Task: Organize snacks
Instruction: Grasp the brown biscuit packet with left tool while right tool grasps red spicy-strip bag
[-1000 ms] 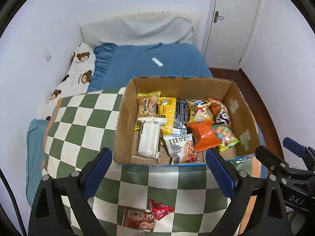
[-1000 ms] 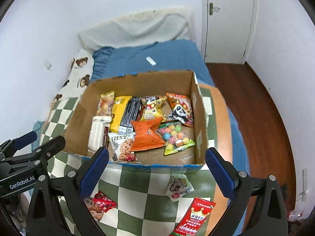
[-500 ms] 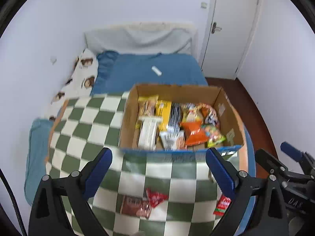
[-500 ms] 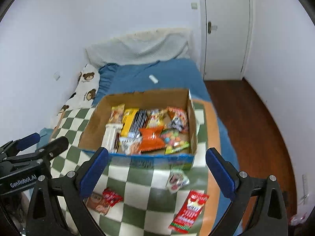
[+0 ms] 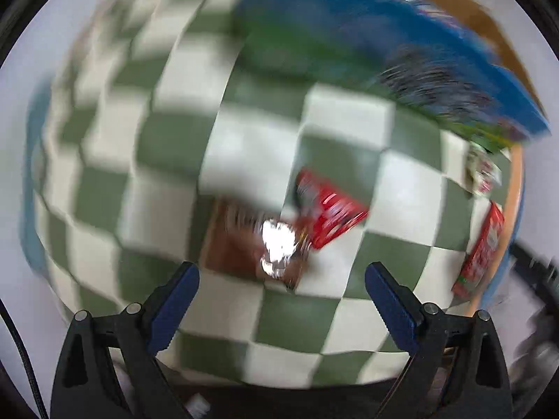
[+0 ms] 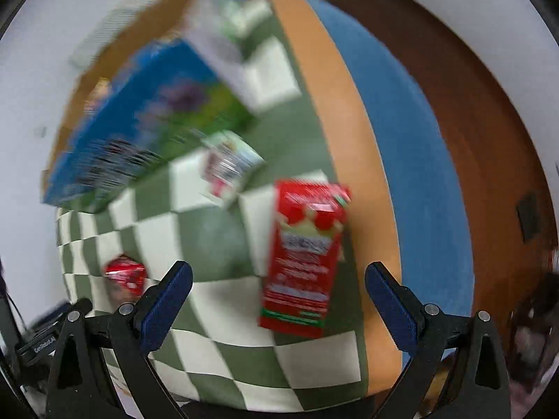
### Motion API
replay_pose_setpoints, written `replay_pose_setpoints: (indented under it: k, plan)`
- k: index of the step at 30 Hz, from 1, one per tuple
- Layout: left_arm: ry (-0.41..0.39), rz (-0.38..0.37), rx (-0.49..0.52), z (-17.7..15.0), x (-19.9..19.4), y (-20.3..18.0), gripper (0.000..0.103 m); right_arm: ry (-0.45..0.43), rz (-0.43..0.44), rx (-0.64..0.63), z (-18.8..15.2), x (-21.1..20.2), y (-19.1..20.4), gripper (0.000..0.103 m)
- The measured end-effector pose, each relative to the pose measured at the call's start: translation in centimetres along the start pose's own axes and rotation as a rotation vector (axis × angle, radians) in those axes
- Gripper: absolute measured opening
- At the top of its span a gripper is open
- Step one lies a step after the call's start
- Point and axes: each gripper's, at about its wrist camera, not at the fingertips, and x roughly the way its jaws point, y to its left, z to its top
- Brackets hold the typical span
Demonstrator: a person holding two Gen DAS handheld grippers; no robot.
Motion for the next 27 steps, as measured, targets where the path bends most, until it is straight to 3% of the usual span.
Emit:
replay_pose_setpoints:
  k: [4,6,8,11,15,19,22,23,26,27]
  plan:
    - [0.109,-0.164,-0.294,0.3,3.7,4.7,0.097,0.030,0.014,0.099,-0.9,2.8,-2.7,0.099]
    - [0.118,-0.217,-0.404,0.5,4.8,6.2,0.097,0.041,0.032,0.133,-1.2,3.9,-3.4,0.088]
    - [0.115,-0.230,-0.461,1.1,5.7,6.9,0.097,0.055,0.034,0.141,-1.6,5.0,-3.6,0.082]
    - [0.096,-0.212,-0.473,2.3,6.4,6.8,0.097,0.045,0.006,0.102,-2.0,6.0,-2.6,0.081]
    - [0.047,-0.133,-0.346,4.2,6.6,4.6,0.097,0.028,-0.039,0.026,-2.0,6.5,-0.6,0.080]
    - [-0.001,-0.024,-0.111,5.0,6.7,1.0,0.097,0.008,-0.093,-0.066,-2.2,6.7,1.1,0.074]
    - [-0.033,0.044,0.029,4.5,6.7,-0.8,0.096,-0.006,-0.117,-0.154,-2.8,6.7,2.3,0.061]
    - [-0.050,0.060,0.062,4.1,6.6,-1.2,0.092,-0.005,-0.117,-0.189,-3.3,6.7,2.8,0.058]
    - [-0.065,0.093,0.140,2.4,6.3,-1.8,0.063,0.017,-0.129,-0.307,-5.1,6.7,4.3,0.055]
    - [-0.061,0.104,0.170,1.9,6.3,-2.0,0.059,0.030,-0.126,-0.331,-5.8,6.7,4.6,0.055]
